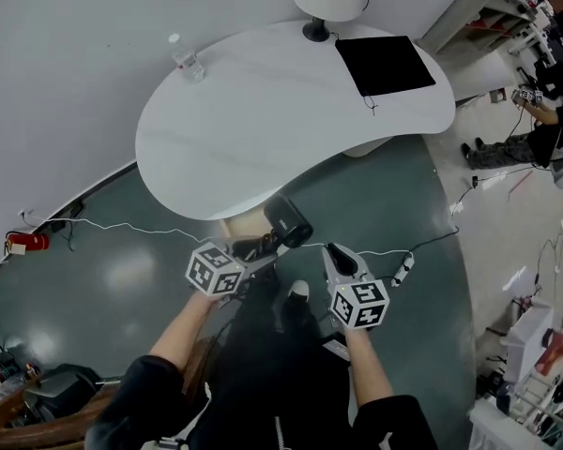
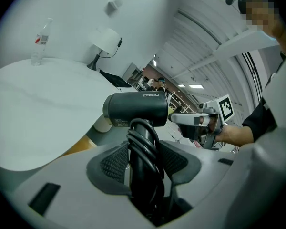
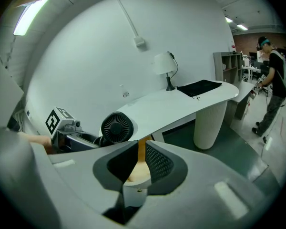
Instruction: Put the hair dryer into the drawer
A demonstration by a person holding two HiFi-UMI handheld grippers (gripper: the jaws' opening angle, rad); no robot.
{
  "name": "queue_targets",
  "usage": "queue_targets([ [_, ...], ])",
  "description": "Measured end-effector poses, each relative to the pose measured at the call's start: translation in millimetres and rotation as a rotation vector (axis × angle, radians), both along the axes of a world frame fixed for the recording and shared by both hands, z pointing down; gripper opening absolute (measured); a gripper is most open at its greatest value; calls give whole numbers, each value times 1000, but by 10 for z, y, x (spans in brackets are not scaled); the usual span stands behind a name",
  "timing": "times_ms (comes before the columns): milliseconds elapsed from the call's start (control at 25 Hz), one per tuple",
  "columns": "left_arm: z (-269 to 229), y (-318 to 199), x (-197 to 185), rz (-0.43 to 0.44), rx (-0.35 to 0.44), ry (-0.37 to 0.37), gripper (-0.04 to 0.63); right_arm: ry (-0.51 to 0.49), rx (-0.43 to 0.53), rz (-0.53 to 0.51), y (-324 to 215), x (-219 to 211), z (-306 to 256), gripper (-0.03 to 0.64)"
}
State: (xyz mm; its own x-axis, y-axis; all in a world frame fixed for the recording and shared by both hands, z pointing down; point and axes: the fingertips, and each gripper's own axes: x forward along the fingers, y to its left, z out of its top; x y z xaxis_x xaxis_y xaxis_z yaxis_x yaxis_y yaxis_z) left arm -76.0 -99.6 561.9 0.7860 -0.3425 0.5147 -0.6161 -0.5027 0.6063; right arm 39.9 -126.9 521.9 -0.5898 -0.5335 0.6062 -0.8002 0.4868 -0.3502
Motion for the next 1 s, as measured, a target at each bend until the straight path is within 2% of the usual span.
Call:
queue_targets([
  [480, 423, -23, 16, 135, -33, -68, 202, 21, -70, 40, 7, -55, 287, 35],
  [1000, 746, -89, 3, 220, -59, -145, 202, 26, -124, 79, 25, -18, 451, 35],
])
